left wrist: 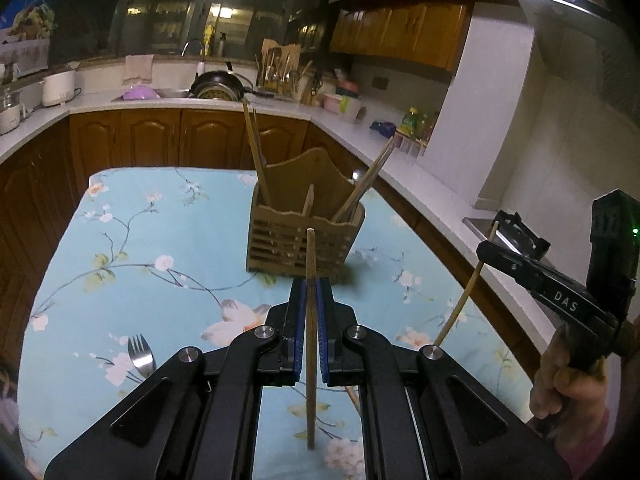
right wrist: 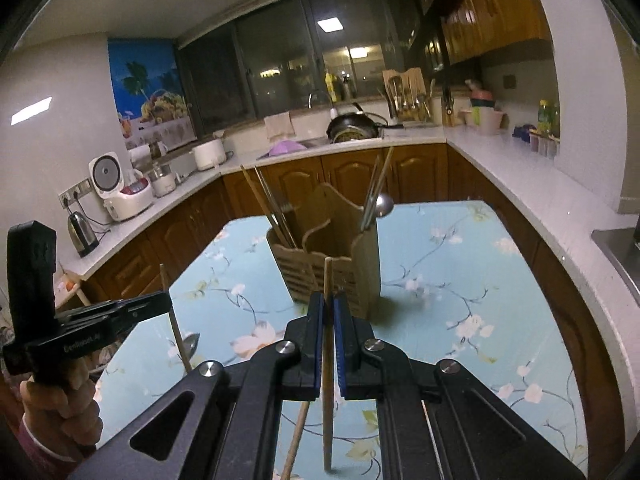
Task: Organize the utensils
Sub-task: 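Lift and carry both chopsticks over the wooden holder and lower them in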
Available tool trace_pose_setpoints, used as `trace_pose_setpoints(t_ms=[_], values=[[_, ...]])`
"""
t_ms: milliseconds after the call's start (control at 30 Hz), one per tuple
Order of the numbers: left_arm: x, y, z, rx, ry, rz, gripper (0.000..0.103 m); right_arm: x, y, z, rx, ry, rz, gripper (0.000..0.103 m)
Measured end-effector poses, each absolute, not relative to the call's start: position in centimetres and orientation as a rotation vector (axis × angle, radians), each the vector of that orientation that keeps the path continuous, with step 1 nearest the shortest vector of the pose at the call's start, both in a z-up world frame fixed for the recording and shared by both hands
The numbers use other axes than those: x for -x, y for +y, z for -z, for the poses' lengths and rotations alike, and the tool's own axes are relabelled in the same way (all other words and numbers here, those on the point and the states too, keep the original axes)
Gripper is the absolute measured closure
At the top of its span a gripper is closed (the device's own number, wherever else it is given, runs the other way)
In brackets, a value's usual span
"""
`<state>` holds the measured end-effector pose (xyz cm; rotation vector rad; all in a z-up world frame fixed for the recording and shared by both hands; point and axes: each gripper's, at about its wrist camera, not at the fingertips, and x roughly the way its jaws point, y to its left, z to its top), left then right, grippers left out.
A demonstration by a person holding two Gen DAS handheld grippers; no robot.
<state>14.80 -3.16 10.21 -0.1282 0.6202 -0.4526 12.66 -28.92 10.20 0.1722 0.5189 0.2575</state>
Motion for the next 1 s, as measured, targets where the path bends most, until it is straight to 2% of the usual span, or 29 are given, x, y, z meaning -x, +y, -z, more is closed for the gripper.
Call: trace_pose_setpoints(t_ms=[633,1000], values=[[-15.3,-2.0,-12.4,0.141,0.555,0.428,0.099,-13.7,-28.8,-12.4,-0.18,0.464,-0.256,0.098],[-17.8,-2.5,-16.8,0.105,0.451,0.405,0.099,-16.2,-29.5,-15.5,-0.188,0.381,-0.232,0.098]])
